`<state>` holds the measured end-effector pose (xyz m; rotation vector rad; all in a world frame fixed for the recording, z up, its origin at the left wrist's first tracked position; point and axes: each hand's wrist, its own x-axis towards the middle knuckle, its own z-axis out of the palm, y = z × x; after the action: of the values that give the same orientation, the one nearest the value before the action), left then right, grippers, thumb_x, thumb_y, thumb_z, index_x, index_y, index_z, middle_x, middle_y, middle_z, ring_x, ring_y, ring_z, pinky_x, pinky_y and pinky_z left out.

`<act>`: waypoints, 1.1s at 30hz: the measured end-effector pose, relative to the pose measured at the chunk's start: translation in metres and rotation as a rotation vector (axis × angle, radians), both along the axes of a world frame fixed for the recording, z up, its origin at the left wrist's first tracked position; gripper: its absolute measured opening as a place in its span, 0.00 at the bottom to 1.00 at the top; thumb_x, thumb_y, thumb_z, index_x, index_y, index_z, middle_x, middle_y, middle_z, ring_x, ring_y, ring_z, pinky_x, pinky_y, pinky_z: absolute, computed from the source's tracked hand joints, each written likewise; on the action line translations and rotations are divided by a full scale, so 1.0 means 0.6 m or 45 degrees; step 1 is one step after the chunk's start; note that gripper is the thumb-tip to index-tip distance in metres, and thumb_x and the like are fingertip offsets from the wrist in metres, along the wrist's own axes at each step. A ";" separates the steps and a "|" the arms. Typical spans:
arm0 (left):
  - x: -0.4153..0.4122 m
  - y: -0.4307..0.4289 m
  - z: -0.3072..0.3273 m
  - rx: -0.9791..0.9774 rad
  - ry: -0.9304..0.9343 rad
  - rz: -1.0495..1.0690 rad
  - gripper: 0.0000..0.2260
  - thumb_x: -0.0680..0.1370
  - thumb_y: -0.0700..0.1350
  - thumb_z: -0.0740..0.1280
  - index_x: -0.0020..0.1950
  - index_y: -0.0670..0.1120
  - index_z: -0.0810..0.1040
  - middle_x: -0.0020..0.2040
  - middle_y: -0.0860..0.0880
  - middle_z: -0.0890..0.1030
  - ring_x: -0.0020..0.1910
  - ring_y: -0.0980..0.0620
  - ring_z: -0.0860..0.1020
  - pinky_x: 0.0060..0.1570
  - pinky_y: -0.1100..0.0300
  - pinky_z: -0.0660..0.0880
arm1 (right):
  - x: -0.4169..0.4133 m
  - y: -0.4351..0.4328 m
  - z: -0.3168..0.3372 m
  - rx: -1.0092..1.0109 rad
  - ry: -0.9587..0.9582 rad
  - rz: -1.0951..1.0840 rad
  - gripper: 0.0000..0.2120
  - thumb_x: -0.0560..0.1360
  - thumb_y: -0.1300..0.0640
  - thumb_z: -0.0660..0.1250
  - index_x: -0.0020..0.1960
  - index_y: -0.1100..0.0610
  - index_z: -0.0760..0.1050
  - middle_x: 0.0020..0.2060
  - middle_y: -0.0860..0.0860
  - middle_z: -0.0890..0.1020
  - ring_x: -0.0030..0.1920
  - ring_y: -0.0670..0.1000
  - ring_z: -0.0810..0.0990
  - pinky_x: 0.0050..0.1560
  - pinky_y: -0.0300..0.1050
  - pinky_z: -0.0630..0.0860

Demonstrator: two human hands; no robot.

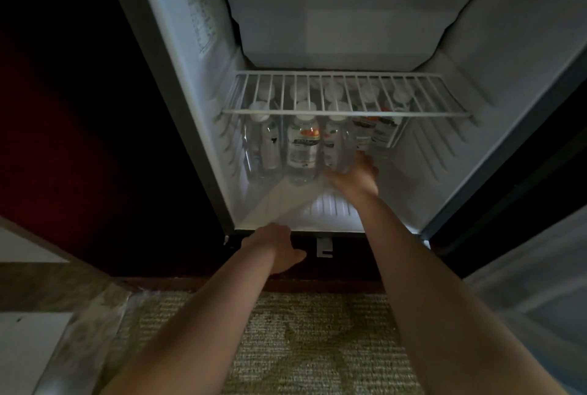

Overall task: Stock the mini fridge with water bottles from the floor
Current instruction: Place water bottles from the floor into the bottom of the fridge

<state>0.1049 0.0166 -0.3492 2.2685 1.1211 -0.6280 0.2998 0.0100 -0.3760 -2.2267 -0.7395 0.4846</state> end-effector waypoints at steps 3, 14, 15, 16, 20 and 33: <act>0.004 0.001 0.002 0.026 0.042 0.006 0.31 0.78 0.59 0.59 0.76 0.45 0.57 0.76 0.45 0.60 0.73 0.46 0.62 0.70 0.52 0.64 | -0.003 -0.013 -0.012 0.079 0.045 -0.152 0.34 0.65 0.44 0.75 0.66 0.56 0.68 0.59 0.52 0.76 0.57 0.55 0.78 0.46 0.43 0.72; 0.004 -0.002 0.009 0.030 0.007 -0.004 0.30 0.79 0.56 0.60 0.76 0.44 0.58 0.76 0.45 0.60 0.73 0.46 0.63 0.70 0.52 0.65 | -0.035 0.039 0.007 -0.035 0.084 -0.023 0.39 0.62 0.39 0.73 0.65 0.59 0.68 0.58 0.54 0.75 0.51 0.55 0.80 0.49 0.50 0.81; 0.004 -0.001 0.010 0.029 0.015 -0.006 0.30 0.79 0.56 0.60 0.76 0.44 0.58 0.76 0.45 0.60 0.73 0.46 0.62 0.70 0.52 0.65 | -0.033 0.041 0.004 -0.039 0.108 -0.028 0.42 0.60 0.38 0.74 0.65 0.60 0.68 0.58 0.55 0.76 0.51 0.55 0.80 0.50 0.52 0.81; 0.003 0.000 0.011 0.030 0.022 -0.004 0.30 0.79 0.56 0.60 0.76 0.44 0.58 0.76 0.45 0.60 0.73 0.46 0.63 0.70 0.53 0.65 | -0.033 0.041 0.002 -0.041 0.137 -0.031 0.45 0.57 0.36 0.73 0.65 0.59 0.69 0.57 0.56 0.77 0.52 0.56 0.80 0.50 0.52 0.81; 0.002 -0.002 0.024 0.109 -0.005 0.023 0.27 0.79 0.56 0.59 0.75 0.45 0.61 0.74 0.44 0.64 0.70 0.46 0.66 0.66 0.54 0.67 | -0.046 0.007 0.019 -0.086 0.143 -0.044 0.46 0.59 0.38 0.74 0.68 0.62 0.64 0.61 0.57 0.73 0.57 0.58 0.78 0.53 0.53 0.80; -0.051 -0.077 0.148 -0.180 -0.227 0.272 0.13 0.77 0.54 0.64 0.50 0.44 0.75 0.48 0.46 0.78 0.46 0.49 0.78 0.38 0.60 0.70 | -0.123 -0.147 0.154 -1.112 -0.237 0.948 0.21 0.77 0.49 0.66 0.63 0.61 0.71 0.58 0.57 0.76 0.41 0.51 0.75 0.46 0.46 0.73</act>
<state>0.0741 -0.0297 -0.2603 2.0084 1.1716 -0.3988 0.2259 -0.0784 -0.2837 -2.7357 -1.7301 1.1376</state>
